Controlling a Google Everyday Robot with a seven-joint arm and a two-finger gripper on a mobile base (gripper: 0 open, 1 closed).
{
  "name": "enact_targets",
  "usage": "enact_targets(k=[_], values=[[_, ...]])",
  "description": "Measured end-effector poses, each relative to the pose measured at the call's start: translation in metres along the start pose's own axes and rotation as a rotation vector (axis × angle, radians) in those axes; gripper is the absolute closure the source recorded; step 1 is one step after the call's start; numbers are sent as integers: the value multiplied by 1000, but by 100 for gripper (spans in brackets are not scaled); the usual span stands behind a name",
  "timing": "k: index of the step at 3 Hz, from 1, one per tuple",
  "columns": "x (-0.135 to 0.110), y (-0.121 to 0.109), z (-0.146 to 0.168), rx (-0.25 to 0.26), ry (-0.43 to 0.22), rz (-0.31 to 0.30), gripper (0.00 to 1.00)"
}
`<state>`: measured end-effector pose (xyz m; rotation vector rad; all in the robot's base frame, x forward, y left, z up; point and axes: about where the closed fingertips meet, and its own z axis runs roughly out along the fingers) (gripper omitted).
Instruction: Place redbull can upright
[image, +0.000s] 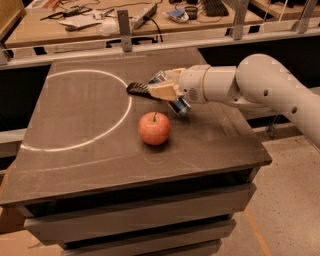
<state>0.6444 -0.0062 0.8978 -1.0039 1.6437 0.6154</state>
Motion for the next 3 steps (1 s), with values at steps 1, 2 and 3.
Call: enact_targets(k=[1, 2, 3], values=[[-4, -17, -18, 81, -47, -11, 100], [-19, -37, -41, 144, -60, -44, 100], [-27, -44, -51, 163, -60, -60, 100]])
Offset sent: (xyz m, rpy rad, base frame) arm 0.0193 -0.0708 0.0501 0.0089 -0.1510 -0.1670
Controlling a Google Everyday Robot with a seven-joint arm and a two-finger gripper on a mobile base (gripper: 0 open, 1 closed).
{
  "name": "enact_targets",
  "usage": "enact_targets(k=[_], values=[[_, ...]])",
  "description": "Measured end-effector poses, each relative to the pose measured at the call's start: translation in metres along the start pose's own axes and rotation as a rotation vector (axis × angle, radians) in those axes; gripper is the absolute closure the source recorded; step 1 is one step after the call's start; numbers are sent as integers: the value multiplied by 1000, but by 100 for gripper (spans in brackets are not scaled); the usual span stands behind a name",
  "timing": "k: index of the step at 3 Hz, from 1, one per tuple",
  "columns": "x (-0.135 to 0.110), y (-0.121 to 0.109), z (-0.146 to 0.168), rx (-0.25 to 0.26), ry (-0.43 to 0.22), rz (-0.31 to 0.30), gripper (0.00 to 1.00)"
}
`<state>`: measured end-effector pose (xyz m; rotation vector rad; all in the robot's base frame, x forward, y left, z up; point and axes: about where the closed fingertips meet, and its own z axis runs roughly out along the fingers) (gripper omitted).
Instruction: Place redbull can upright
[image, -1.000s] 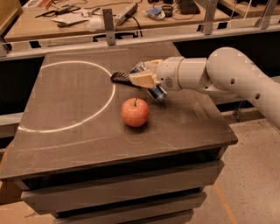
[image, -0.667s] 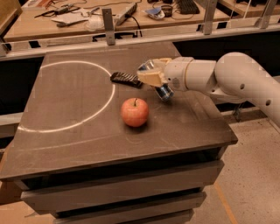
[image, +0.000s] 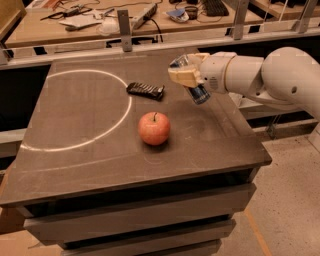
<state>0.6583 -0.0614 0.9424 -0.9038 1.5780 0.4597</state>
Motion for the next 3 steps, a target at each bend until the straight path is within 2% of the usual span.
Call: enact_targets(k=[1, 2, 3], values=[[0, 0, -1, 2, -6, 5, 100], [-3, 13, -19, 5, -109, 96, 100], [-2, 14, -16, -2, -94, 90, 100]])
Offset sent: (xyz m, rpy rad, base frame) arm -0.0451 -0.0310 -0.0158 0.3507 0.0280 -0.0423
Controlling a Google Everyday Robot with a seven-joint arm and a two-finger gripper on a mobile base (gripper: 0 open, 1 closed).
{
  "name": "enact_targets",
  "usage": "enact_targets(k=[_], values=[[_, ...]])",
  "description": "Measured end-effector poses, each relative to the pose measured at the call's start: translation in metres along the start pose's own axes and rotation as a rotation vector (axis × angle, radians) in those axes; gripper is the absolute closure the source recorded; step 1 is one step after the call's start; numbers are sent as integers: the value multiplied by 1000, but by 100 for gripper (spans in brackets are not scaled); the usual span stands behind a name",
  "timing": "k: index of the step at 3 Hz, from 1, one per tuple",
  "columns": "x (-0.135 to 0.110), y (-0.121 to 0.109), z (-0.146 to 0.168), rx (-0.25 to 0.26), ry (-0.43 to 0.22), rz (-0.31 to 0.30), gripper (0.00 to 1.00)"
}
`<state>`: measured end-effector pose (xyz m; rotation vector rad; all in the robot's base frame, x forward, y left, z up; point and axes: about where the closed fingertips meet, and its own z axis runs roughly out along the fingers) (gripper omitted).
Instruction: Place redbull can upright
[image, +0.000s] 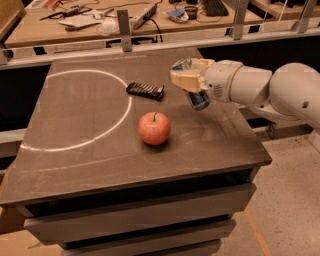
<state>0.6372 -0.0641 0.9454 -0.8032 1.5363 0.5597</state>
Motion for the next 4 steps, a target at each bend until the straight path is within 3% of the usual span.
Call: enact_targets(k=[1, 2, 3, 4], values=[[-9, 5, 13, -55, 106, -47, 100], [1, 18, 34, -171, 241, -99, 100], [27, 41, 47, -312, 364, -101, 100], [47, 60, 52, -410, 451, -114, 100]])
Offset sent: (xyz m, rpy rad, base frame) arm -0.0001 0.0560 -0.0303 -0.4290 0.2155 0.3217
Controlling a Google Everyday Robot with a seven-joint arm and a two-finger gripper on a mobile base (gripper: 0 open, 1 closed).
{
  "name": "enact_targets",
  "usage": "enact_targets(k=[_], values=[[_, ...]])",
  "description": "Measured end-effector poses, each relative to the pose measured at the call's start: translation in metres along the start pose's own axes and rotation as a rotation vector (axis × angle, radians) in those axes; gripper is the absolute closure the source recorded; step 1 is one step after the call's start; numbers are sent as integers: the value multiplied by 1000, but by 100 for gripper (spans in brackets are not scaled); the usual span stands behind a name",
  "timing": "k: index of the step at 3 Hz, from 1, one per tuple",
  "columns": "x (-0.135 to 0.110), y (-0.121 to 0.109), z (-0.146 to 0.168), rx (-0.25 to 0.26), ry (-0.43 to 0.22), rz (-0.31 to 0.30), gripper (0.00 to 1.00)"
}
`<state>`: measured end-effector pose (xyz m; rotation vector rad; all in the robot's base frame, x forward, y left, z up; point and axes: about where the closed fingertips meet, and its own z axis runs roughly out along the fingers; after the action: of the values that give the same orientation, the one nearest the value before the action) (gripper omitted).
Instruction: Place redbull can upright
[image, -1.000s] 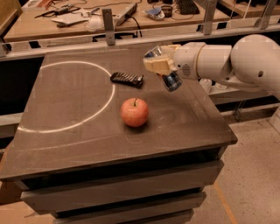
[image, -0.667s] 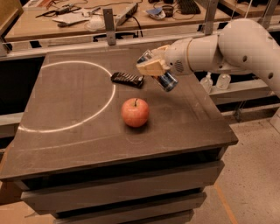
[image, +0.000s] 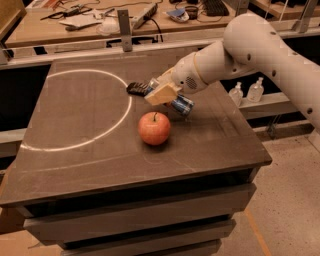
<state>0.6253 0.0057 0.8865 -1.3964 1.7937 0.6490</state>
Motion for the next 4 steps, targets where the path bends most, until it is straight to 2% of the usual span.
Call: enact_targets(k=[1, 2, 3, 4], values=[[6, 11, 14, -62, 57, -15, 89], [8, 17, 24, -88, 74, -21, 66], [7, 22, 31, -94, 44, 9, 35], [4, 24, 34, -92, 10, 35, 11]])
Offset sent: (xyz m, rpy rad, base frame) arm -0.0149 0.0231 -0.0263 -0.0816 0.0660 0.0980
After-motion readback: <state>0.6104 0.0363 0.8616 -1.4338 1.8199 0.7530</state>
